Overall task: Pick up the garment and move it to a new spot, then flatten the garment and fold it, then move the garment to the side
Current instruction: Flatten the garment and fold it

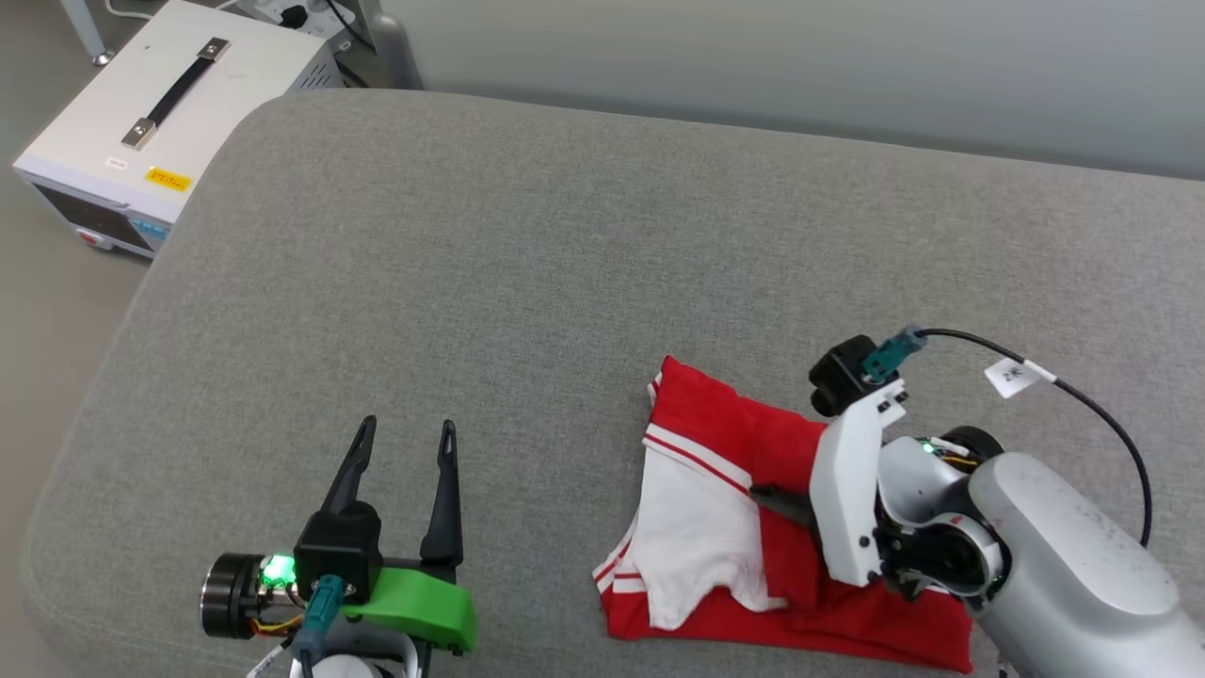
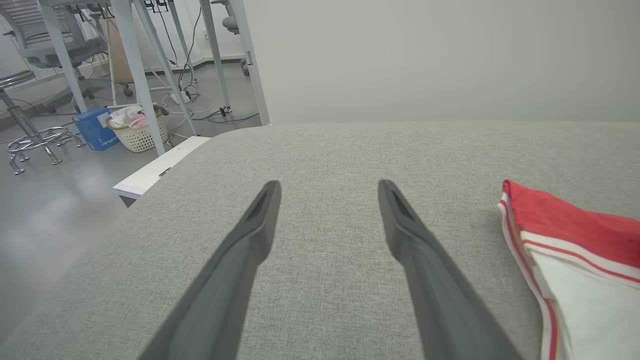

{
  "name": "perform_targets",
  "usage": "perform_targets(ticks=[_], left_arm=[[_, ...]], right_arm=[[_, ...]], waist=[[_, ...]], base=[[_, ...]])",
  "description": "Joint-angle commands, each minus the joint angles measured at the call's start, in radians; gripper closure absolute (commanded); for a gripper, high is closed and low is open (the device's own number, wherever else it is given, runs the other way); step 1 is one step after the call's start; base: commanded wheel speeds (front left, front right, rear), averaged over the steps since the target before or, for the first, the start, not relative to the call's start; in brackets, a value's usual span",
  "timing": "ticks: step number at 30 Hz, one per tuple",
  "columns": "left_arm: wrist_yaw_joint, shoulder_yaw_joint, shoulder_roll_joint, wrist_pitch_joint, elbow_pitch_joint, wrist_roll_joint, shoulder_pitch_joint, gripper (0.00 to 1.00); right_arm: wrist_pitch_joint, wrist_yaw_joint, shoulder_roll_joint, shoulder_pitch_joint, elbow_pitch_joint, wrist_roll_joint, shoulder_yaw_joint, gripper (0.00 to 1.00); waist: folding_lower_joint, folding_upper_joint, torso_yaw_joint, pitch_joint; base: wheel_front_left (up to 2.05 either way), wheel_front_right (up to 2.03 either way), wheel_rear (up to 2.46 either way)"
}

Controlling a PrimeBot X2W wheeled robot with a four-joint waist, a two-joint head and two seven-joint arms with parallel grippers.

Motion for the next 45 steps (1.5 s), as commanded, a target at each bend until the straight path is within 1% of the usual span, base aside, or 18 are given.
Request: perform_targets(ticks=[1, 2, 3, 5, 11, 12, 13, 14, 19, 22, 27, 31, 34, 38, 39, 42, 45], left_arm=[[-0.006, -0.003, -0.010, -0.006, 0.004, 0.007, -0.023, 0.00], [-0.007, -0.003, -0.011, -0.006, 0.005, 0.007, -0.025, 0.00], [-0.008, 0.000, -0.014, -0.006, 0.006, 0.007, -0.031, 0.00], [-0.008, 0.001, -0.016, -0.006, 0.006, 0.007, -0.034, 0.00], [-0.006, 0.003, -0.021, -0.006, 0.008, 0.008, -0.038, 0.00], [-0.006, 0.003, -0.021, -0.006, 0.009, 0.008, -0.038, 0.00], [-0.006, 0.004, -0.022, -0.006, 0.011, 0.008, -0.036, 0.00], [-0.006, 0.004, -0.022, -0.006, 0.012, 0.008, -0.035, 0.00], [-0.007, 0.012, -0.022, -0.006, 0.018, 0.014, -0.022, 0.00], [-0.008, 0.016, -0.020, -0.006, 0.019, 0.018, -0.013, 0.00], [-0.010, 0.022, -0.016, -0.006, 0.015, 0.022, 0.002, 0.00], [-0.012, 0.026, -0.011, -0.006, 0.009, 0.023, 0.009, 0.00], [-0.015, 0.030, -0.007, -0.006, 0.005, 0.022, 0.013, 0.00], [-0.018, 0.033, -0.004, -0.006, 0.000, 0.023, 0.017, 0.00], [-0.018, 0.032, -0.003, -0.006, -0.001, 0.023, 0.019, 0.00], [-0.021, 0.032, -0.001, -0.006, -0.002, 0.024, 0.024, 0.00], [-0.022, 0.031, 0.000, -0.006, -0.004, 0.024, 0.031, 0.00]], right_arm=[[-0.019, -0.001, 0.015, -0.030, 0.030, -0.013, 0.017, 1.00], [-0.028, -0.001, 0.023, -0.040, 0.050, -0.017, 0.028, 1.00], [-0.083, -0.001, 0.047, -0.072, 0.114, -0.031, 0.055, 1.00], [-0.104, -0.001, 0.057, -0.082, 0.153, -0.031, 0.073, 1.00], [-0.170, -0.001, 0.061, -0.097, 0.234, -0.028, 0.120, 1.00], [-0.186, -0.001, 0.061, -0.098, 0.236, -0.025, 0.124, 0.71], [-0.210, -0.001, 0.059, -0.100, 0.230, -0.021, 0.132, 0.09], [-0.227, -0.001, 0.054, -0.101, 0.223, -0.020, 0.139, 0.00], [-0.315, -0.001, -0.003, -0.091, 0.140, -0.009, 0.167, 0.00], [-0.384, -0.001, -0.044, -0.075, 0.078, 0.008, 0.138, 0.00], [-0.526, -0.001, -0.114, -0.034, -0.002, -0.041, 0.040, 0.00], [-0.667, -0.001, -0.135, 0.012, -0.019, -0.163, -0.081, 0.00], [-0.763, -0.001, -0.120, 0.063, -0.015, -0.265, -0.185, 0.00], [-0.884, -0.001, -0.065, 0.148, -0.004, -0.402, -0.354, 0.00], [-0.908, -0.001, -0.041, 0.174, -0.004, -0.430, -0.395, 0.00], [-0.952, -0.001, 0.014, 0.241, -0.025, -0.523, -0.489, 0.00], [-0.974, -0.001, 0.073, 0.303, -0.059, -0.585, -0.562, 0.00]], waist=[[0.0000, 0.0000, 0.012, 0.012], [0.0000, 0.0000, 0.016, 0.015], [0.0000, 0.0000, 0.024, 0.024], [0.0000, 0.0000, 0.027, 0.030], [0.0000, 0.0000, 0.028, 0.037], [0.0000, 0.0000, 0.027, 0.036], [0.0000, 0.0000, 0.025, 0.033], [0.0000, 0.0000, 0.024, 0.030], [0.0000, 0.0000, 0.006, 0.000], [0.0000, 0.0000, -0.005, -0.018], [0.0000, 0.0000, -0.025, -0.039], [0.0000, 0.0000, -0.040, -0.052], [0.0000, 0.0000, -0.048, -0.063], [0.0000, 0.0000, -0.057, -0.077], [0.0000, 0.0000, -0.059, -0.081], [0.0000, 0.0000, -0.066, -0.092], [0.0000, 0.0000, -0.071, -0.100]], base=[[0.00, 0.00, 0.00], [0.00, 0.00, 0.00], [0.00, 0.00, 0.00], [0.00, 0.00, 0.00], [0.00, 0.00, 0.00], [0.00, 0.00, 0.00], [0.00, 0.00, 0.00], [0.00, 0.00, 0.00], [0.00, 0.00, 0.00], [0.00, 0.00, 0.00], [0.00, 0.00, 0.00], [0.00, 0.00, 0.00], [0.00, 0.00, 0.00], [0.00, 0.00, 0.00], [0.00, 0.00, 0.00], [0.00, 0.00, 0.00], [0.00, 0.00, 0.00]])
